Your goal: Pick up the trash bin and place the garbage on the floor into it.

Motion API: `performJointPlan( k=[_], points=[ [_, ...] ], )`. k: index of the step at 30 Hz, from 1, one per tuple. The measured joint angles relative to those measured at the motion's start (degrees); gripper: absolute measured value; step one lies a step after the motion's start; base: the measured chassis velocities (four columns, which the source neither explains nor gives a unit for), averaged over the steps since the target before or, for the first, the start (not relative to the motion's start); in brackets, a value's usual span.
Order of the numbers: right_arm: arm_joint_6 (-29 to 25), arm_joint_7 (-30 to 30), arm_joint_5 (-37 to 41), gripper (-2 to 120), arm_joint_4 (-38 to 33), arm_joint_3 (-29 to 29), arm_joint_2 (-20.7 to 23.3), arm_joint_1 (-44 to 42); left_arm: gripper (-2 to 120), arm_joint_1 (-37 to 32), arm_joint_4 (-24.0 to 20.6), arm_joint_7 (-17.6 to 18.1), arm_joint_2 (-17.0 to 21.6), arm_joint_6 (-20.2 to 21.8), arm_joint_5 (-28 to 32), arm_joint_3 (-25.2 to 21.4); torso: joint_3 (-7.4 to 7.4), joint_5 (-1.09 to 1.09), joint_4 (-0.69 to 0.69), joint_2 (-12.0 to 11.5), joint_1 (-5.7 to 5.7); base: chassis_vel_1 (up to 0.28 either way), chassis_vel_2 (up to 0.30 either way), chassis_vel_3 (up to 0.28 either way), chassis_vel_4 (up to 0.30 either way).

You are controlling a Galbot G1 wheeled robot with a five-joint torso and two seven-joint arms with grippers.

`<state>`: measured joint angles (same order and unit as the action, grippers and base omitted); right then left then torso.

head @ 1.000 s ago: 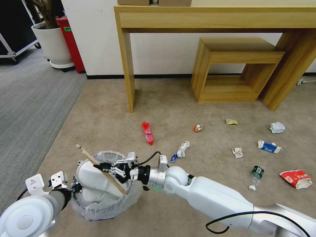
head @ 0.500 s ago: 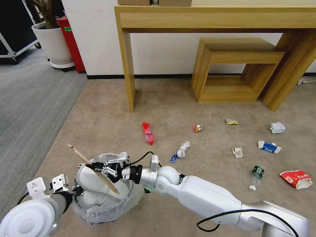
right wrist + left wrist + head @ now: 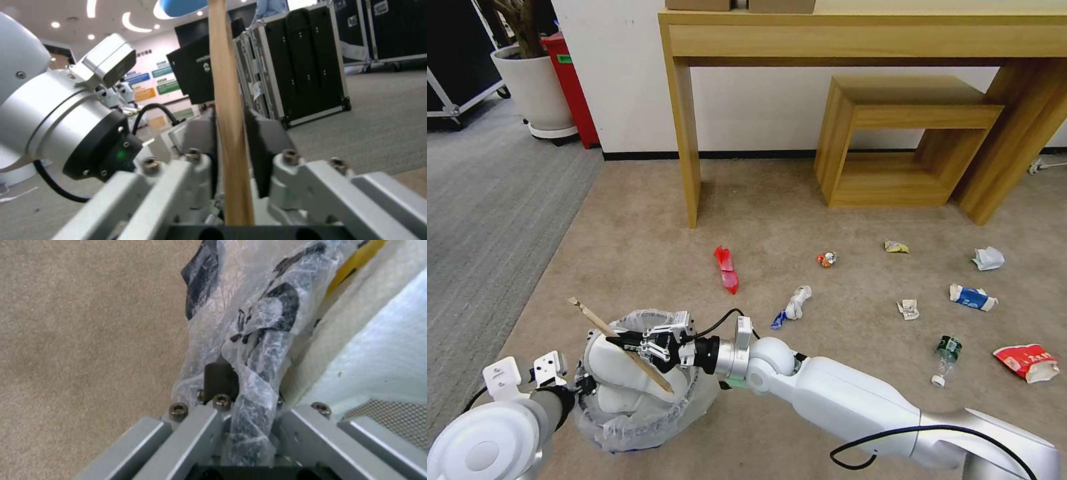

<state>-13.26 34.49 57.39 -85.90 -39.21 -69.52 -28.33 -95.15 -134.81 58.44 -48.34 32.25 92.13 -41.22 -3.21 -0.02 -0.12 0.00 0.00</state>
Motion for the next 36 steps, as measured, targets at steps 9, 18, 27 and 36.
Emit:
performJointPlan(
  k=[9, 18, 27, 36],
  points=[
    [-0.26, -2.40, -0.03, 51, 0.19, -0.26, -0.68, 1.31, 0, -0.28, -0.12, 0.02, -0.04, 0.00, -0.14, 0.02, 0.00, 0.00, 0.00, 0.00, 0.00, 0.000, 0.000, 0.000, 0.000],
    [0.51, -8.87, 0.84, 86, -2.77, 3.84, 1.27, 3.14, 0, -0.13, 0.33, 0.03, 0.37, 0.16, -0.38, 0.09, 0.00, 0.00, 0.01, 0.00, 0.00, 0.000, 0.000, 0.000, 0.000],
    [9.57, -31.20, -3.36, 100, -8.54, 18.43, 11.93, 2.04, 0, 0.87, 1.05, -0.29, 1.27, 0.53, -1.04, 0.70, 0.00, 0.01, 0.00, 0.00, 0.00, 0.000, 0.000, 0.000, 0.000],
    [15.84, -45.21, -17.55, 100, -15.72, 34.93, 19.62, -13.44, 0, 1.53, 1.73, -1.68, 0.90, 1.19, -2.82, 1.74, 0.00, 0.01, 0.01, 0.01, 0.00, 0.000, 0.000, 0.000, 0.000]
  ],
)
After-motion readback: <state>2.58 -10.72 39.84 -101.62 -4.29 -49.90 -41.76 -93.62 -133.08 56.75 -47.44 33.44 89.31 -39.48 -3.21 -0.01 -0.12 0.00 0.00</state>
